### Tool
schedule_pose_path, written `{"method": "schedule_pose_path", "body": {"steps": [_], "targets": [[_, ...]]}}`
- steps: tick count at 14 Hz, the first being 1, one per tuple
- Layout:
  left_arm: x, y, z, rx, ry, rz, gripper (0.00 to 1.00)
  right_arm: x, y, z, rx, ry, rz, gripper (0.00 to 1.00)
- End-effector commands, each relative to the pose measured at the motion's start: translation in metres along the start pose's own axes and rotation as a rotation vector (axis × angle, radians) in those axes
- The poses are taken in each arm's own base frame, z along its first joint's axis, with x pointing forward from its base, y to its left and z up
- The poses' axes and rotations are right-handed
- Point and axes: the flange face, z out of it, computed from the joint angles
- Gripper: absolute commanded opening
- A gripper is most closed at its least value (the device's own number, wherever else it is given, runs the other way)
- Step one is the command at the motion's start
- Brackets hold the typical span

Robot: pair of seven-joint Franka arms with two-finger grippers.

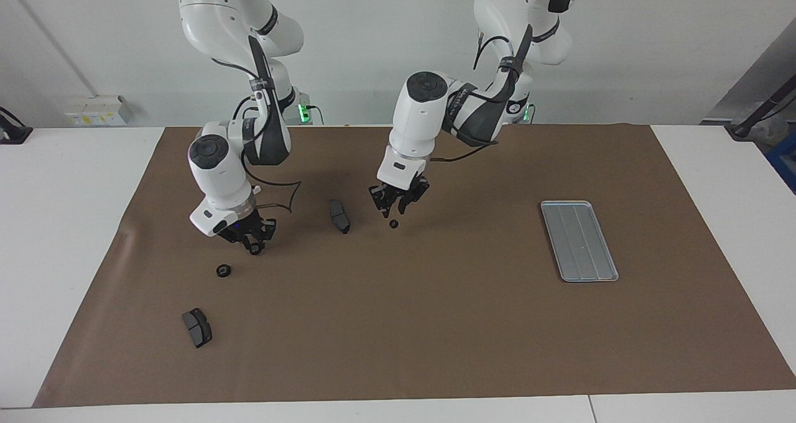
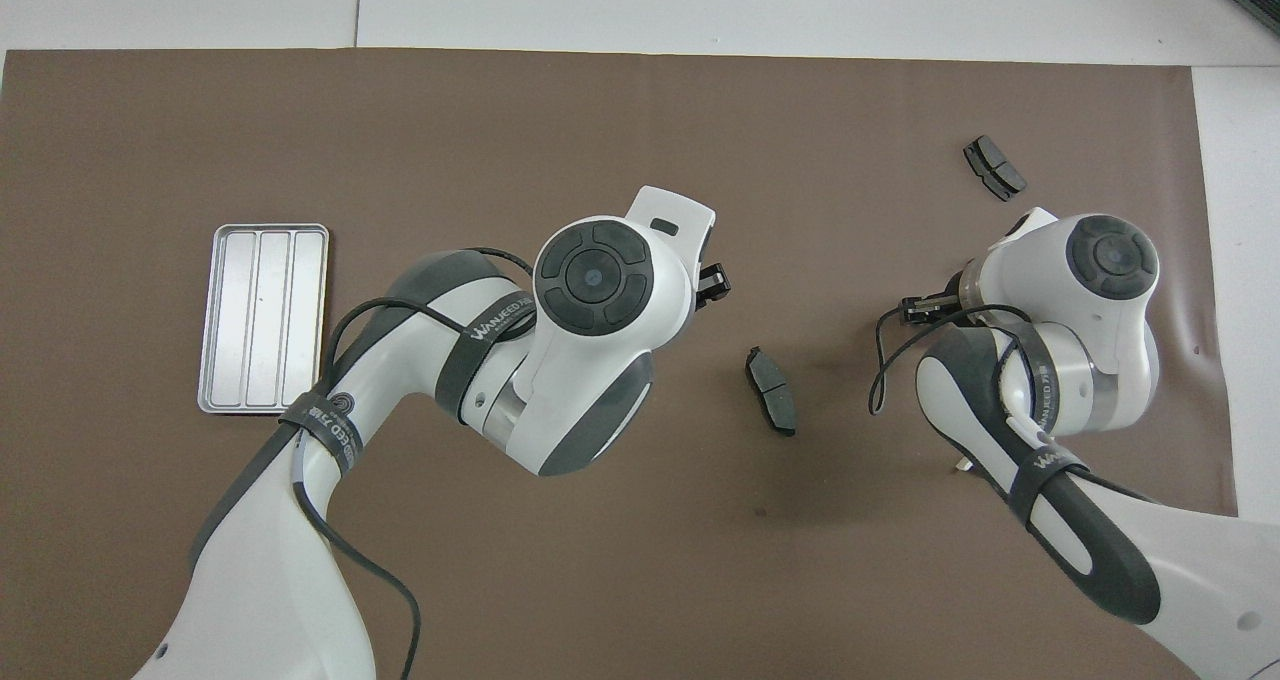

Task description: Place bearing gear from tray to pile

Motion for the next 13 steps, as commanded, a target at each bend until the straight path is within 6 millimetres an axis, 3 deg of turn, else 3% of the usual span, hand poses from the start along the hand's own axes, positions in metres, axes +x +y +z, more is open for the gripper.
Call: {"method": "schedule_pose_path", "body": {"steps": [1,3,6,9,11,13], "targets": [[0.015,-0.003,-0.006,-0.019,0.008,-0.042,0.68,0.007,-0.004,-0.034,0.011,0.064,0.003,1.0],[0.046,-0.024,-0.013,-0.007,0.025,-0.082,0.68,0.015,-0.008,-0.063,0.015,0.11,0.016,1.0],[0.105,-0.07,-0.023,0.001,0.05,-0.136,0.71,0.029,-0.056,-0.092,0.028,0.103,0.047,1.0],[0.171,-0.14,-0.034,0.031,0.062,-0.146,0.71,0.024,-0.126,-0.101,0.048,0.104,0.1,1.0],[0.211,-0.198,-0.043,0.066,0.05,-0.07,0.73,0.02,-0.148,-0.103,0.057,0.112,0.106,1.0],[0.239,-0.247,-0.054,0.092,0.035,0.021,0.74,0.018,-0.167,-0.102,0.077,0.123,0.107,1.0]]}}
